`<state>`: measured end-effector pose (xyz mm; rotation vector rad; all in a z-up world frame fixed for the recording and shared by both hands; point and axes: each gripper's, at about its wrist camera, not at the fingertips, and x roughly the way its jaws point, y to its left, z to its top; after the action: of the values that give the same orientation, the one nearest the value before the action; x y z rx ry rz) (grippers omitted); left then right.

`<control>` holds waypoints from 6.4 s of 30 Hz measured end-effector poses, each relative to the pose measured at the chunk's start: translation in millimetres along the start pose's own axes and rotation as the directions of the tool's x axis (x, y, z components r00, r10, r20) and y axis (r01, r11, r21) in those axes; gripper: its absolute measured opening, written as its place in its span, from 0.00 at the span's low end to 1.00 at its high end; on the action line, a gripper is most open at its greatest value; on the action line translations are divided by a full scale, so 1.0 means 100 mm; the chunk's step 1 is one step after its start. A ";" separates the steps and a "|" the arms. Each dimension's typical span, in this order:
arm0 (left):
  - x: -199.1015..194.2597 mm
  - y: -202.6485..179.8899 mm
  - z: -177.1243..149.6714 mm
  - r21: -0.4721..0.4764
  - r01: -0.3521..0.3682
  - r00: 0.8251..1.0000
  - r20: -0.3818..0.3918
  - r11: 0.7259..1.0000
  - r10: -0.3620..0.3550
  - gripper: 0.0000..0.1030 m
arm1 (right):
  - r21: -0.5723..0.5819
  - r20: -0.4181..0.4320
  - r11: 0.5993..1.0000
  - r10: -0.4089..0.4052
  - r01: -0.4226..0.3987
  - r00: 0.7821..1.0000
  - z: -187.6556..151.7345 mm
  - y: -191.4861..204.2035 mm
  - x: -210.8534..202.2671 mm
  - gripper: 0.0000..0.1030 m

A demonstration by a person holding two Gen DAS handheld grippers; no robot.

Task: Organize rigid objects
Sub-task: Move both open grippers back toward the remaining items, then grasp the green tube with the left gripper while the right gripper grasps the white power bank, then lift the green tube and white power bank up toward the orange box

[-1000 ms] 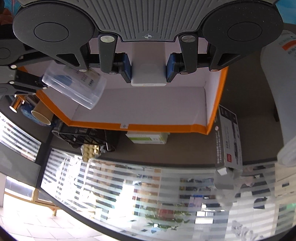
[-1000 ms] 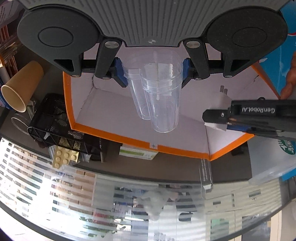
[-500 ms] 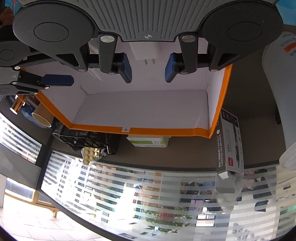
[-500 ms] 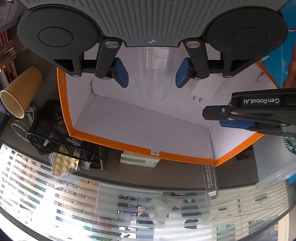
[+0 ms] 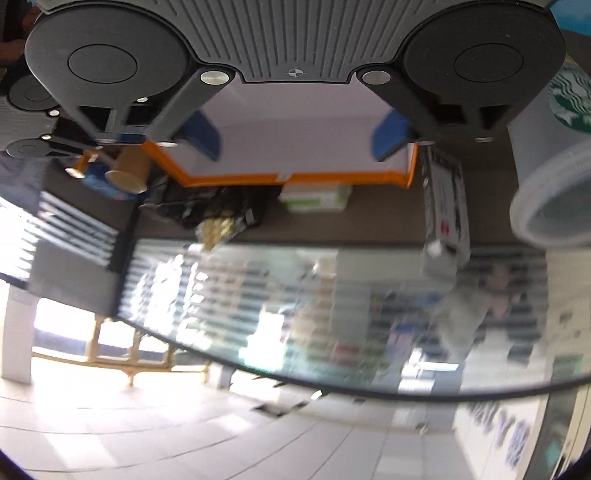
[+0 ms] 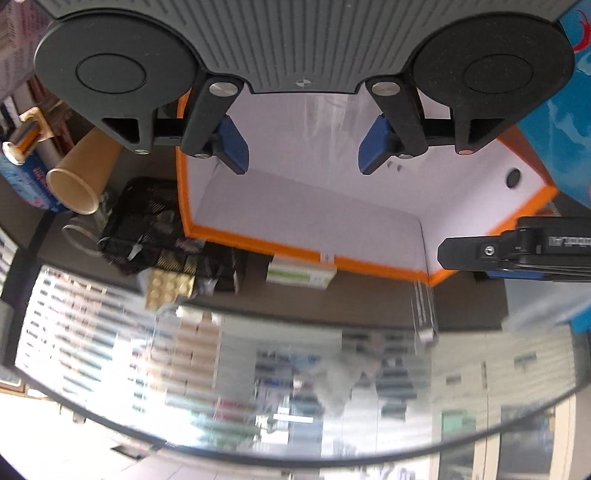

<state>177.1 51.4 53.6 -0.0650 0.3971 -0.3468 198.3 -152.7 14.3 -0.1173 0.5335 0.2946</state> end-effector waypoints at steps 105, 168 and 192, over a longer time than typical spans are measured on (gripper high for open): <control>-0.91 -0.28 -1.61 0.063 -0.009 0.977 -0.210 0.998 0.022 0.12 | -0.010 -0.079 0.993 0.120 -0.121 0.990 -1.65 0.33 -0.85 0.49; -1.26 -0.41 -0.72 0.056 -0.035 0.997 0.076 0.998 0.031 0.20 | -0.062 0.217 0.983 0.182 -0.172 0.959 -0.80 0.38 -1.19 0.48; -1.11 -0.51 -0.21 0.094 -0.020 0.987 0.160 0.995 0.005 0.20 | -0.057 0.305 0.986 0.164 -0.154 0.938 -0.44 0.20 -1.20 0.48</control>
<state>56.7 41.7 81.6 0.0027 0.2221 -0.3454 72.6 -171.0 38.1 -0.0572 0.2263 0.4707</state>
